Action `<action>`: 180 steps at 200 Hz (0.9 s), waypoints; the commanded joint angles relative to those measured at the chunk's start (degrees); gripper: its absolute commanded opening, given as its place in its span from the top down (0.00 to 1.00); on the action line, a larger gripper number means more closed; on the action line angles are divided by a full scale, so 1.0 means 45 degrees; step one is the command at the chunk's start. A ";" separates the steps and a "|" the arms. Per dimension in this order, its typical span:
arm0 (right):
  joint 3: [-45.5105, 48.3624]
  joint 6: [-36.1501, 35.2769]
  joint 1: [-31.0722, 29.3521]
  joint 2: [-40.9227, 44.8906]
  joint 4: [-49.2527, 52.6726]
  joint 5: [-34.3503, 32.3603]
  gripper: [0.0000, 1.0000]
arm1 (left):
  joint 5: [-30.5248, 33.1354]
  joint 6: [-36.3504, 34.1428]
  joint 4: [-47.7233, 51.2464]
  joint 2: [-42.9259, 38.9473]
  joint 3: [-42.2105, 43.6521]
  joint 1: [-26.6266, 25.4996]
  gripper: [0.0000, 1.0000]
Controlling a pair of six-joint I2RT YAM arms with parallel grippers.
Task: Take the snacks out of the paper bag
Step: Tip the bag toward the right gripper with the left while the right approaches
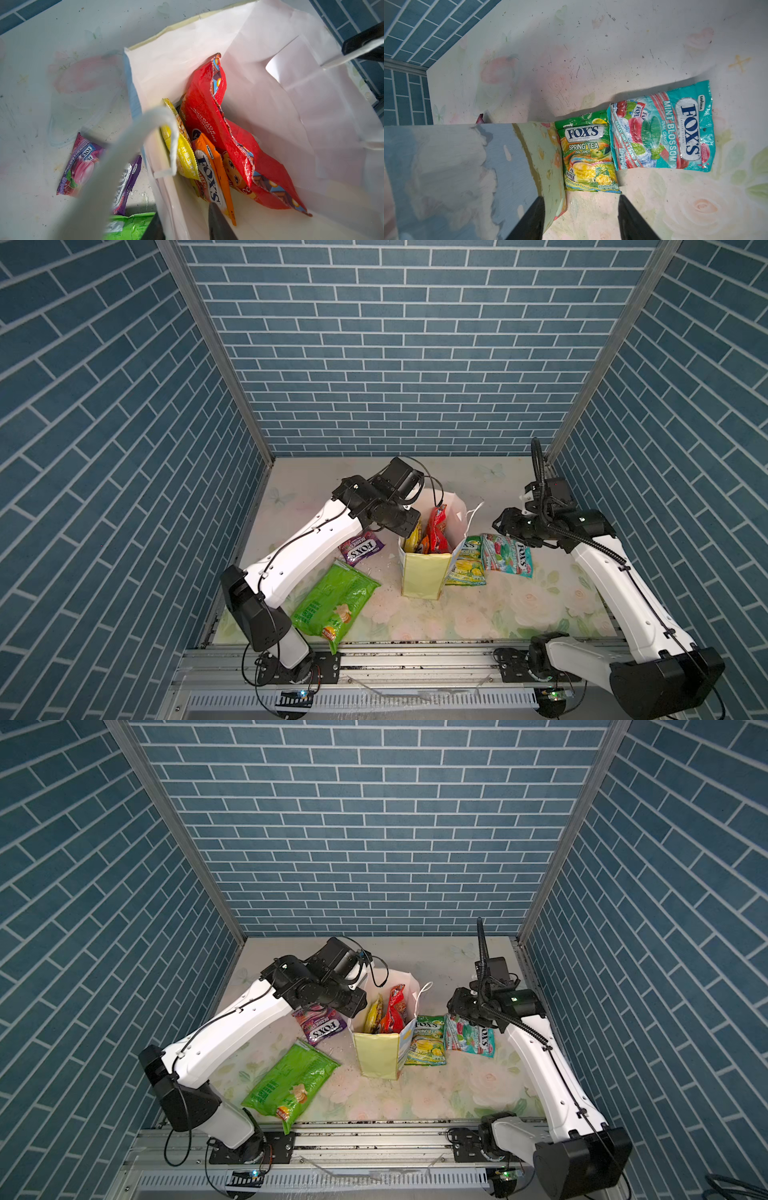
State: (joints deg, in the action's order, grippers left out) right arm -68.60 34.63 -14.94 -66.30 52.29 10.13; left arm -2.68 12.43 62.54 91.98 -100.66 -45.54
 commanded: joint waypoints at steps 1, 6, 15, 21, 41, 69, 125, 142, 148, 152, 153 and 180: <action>-0.0215 -0.0167 0.0034 0.0098 0.0413 -0.0266 0.44 | -0.0105 -0.0063 0.0037 0.0329 -0.0132 0.0100 0.69; -0.0236 -0.0226 0.0038 0.0102 0.0429 -0.0264 0.45 | -0.0108 -0.0097 0.0013 0.0358 -0.0156 0.0134 0.71; -0.0207 -0.0298 0.0044 0.0123 0.0411 -0.0224 0.45 | -0.0146 -0.0110 0.0027 0.0462 -0.0221 0.0168 0.74; -0.0159 -0.0314 0.0058 0.0158 0.0346 -0.0180 0.45 | -0.0148 -0.0135 0.0027 0.0522 -0.0248 0.0193 0.75; -0.0103 -0.0313 0.0078 0.0222 0.0272 -0.0124 0.46 | -0.0100 -0.0233 0.0085 0.0696 -0.0394 0.0217 0.81; -0.0113 -0.0406 0.0117 0.0229 0.0215 0.0056 0.46 | 0.0217 -0.0423 0.0210 0.0851 -0.0626 0.0277 0.90; -0.0337 -0.0684 0.0135 0.0107 0.0181 0.0317 0.46 | 0.1238 -0.1526 0.0725 0.1295 -0.1863 0.0813 1.00; -0.0454 -0.0772 0.0132 0.0010 0.0119 0.0438 0.47 | 0.1263 -0.1896 0.0820 0.1623 -0.2383 0.1085 1.00; -0.0493 -0.0799 0.0136 -0.0037 0.0081 0.0505 0.47 | 0.1359 -0.2054 0.0862 0.1791 -0.2575 0.1123 1.00; -0.0526 -0.0818 0.0136 -0.0048 0.0051 0.0536 0.47 | 0.1428 -0.2165 0.0892 0.1892 -0.2757 0.1144 1.00; -0.0532 -0.0830 0.0136 -0.0049 0.0045 0.0539 0.47 | 0.1441 -0.2190 0.0899 0.1907 -0.2811 0.1150 1.00; -0.0700 -0.0876 0.0136 -0.0121 -0.0186 0.0398 0.47 | 0.1996 -0.2893 0.1248 0.2766 -0.4445 0.1309 1.00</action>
State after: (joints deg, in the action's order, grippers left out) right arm -69.32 32.53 -14.57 -66.41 52.23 11.66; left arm 2.66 3.70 67.64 102.43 -113.93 -40.45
